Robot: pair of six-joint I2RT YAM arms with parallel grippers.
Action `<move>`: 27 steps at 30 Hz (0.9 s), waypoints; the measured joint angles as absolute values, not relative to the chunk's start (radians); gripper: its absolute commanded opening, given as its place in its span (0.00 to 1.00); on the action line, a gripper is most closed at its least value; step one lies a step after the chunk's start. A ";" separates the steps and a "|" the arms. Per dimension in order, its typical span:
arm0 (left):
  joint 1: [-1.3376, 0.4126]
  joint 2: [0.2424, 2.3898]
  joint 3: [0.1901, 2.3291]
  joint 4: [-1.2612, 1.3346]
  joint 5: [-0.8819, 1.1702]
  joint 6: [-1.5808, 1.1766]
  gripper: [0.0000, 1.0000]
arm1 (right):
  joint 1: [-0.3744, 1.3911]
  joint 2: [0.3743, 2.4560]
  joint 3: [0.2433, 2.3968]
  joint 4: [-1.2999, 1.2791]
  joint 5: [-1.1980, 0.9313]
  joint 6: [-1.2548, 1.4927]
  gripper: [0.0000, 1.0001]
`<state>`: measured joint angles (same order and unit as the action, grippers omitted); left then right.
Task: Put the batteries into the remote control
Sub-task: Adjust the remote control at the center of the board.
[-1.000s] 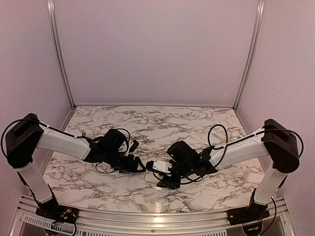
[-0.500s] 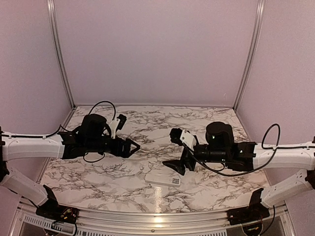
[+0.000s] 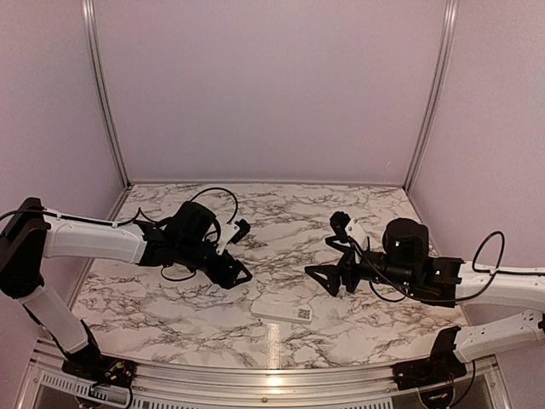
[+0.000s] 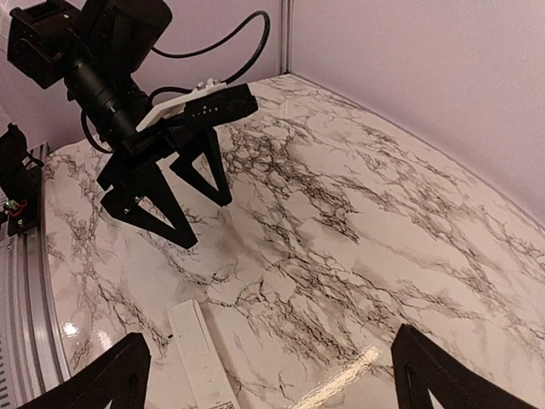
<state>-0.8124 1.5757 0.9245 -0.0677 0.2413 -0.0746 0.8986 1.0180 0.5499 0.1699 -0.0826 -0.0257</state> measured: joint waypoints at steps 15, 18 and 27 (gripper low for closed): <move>-0.855 1.856 1.127 -0.171 0.191 -0.038 0.40 | 0.864 1.190 0.519 0.050 -0.183 0.149 0.78; -0.856 1.876 1.140 -0.183 0.171 -0.038 0.37 | 0.892 1.243 0.524 0.017 -0.181 0.153 0.79; -0.899 1.887 1.118 -0.208 0.163 -0.032 0.28 | 0.982 1.480 0.601 -0.072 -0.163 0.139 0.81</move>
<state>-0.8993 1.8866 1.1183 -0.2081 0.1627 -0.0319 0.9817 1.4803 0.6006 -0.0719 -0.1635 0.1387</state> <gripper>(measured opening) 0.306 0.799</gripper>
